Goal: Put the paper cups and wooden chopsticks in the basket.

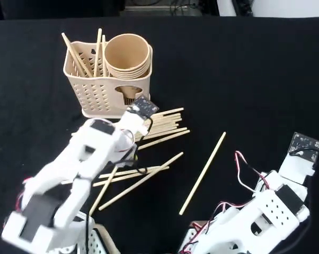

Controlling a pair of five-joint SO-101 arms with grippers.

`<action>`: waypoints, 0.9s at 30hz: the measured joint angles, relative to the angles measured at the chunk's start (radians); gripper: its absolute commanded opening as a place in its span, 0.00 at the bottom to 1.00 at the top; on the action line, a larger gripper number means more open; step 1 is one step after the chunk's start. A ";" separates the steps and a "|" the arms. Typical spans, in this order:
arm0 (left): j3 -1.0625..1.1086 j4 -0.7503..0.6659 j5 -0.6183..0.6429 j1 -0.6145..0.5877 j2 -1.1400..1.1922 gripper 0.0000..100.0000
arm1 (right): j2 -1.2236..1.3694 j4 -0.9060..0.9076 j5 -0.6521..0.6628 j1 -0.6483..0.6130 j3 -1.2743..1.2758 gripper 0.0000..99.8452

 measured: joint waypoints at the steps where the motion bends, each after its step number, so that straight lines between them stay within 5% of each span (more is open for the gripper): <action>1: -0.020 0.000 -0.003 0.000 0.041 0.11 | 0.000 -0.003 0.000 0.000 0.002 0.02; 3: -0.037 0.003 -0.002 0.008 0.081 0.03 | 0.000 -0.003 0.000 0.000 0.003 0.02; 17: -0.055 0.086 -0.012 0.014 0.089 0.03 | 0.000 -0.075 0.008 0.000 0.068 0.02; 27: -0.054 0.281 -0.011 0.068 -0.264 0.03 | 0.000 -0.078 0.008 0.000 0.068 0.02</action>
